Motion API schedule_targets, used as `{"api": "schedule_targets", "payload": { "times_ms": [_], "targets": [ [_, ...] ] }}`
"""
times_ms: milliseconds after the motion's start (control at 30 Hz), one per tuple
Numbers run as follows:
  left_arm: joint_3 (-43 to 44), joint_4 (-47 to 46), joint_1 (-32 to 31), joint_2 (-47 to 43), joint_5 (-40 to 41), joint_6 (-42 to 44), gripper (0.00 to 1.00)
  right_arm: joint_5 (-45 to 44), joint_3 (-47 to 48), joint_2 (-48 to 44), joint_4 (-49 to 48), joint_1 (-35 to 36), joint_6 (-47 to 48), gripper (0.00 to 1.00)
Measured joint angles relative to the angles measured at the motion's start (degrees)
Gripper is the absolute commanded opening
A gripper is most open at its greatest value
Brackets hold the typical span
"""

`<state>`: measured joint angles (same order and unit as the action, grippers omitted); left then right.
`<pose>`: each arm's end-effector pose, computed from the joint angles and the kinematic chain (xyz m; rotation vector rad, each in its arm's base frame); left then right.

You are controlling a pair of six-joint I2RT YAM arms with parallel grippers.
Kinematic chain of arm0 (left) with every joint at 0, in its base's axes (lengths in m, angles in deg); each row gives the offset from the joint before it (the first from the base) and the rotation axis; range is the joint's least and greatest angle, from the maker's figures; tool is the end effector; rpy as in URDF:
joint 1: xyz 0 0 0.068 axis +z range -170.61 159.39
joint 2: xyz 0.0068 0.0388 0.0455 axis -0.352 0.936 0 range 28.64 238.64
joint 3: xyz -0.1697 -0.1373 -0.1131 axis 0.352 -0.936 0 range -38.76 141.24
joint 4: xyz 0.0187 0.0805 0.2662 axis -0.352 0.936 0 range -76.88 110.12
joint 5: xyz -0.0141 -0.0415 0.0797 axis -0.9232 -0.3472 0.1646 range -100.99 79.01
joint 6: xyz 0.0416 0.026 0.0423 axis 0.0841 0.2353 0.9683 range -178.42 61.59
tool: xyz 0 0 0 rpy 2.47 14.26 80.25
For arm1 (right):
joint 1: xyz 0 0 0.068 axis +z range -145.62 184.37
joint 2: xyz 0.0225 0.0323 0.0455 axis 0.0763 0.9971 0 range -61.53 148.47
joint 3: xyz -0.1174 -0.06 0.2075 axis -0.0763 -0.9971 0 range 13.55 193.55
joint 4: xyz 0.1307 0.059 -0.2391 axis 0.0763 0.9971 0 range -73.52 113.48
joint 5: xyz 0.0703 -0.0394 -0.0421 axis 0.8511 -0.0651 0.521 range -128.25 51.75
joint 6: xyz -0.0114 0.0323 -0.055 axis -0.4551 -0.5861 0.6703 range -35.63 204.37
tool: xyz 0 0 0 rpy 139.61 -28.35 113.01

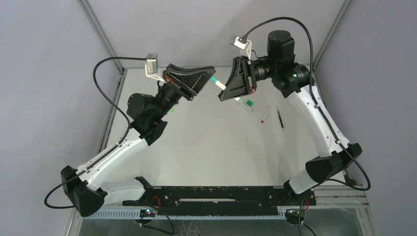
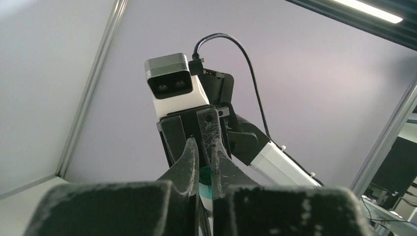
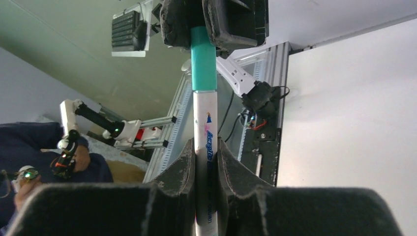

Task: Insert the pens into the pen caps
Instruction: Press the pen cap onto the pen.

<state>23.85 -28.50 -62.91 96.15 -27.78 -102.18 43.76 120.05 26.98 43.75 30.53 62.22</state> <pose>0.2087 -0.2096 0.4422 0.2892 1.0311 -1.5088 0.2704 0.1886 0.4748 -1.2165 1.5312 1.7945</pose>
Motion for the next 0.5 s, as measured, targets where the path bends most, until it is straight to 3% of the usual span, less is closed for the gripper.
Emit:
{"api": "schedule_targets", "payload": {
  "times_ms": [100, 300, 500],
  "targets": [
    [1.07, 1.7, -0.28, 0.2, 0.61, 1.4, 0.0, -1.97, 2.12, 0.22, 4.63, 0.09, 4.66, 0.0],
    [7.3, 13.75, -2.1, 1.51, 7.58, 4.79, 0.0, -14.69, 8.72, 0.22, 16.0, 0.26, 15.02, 0.0],
    [7.54, 17.05, -3.26, 2.36, 11.54, 5.38, 0.0, -20.46, 10.58, 0.46, 22.75, 0.13, 17.31, 0.0]
  ]
}}
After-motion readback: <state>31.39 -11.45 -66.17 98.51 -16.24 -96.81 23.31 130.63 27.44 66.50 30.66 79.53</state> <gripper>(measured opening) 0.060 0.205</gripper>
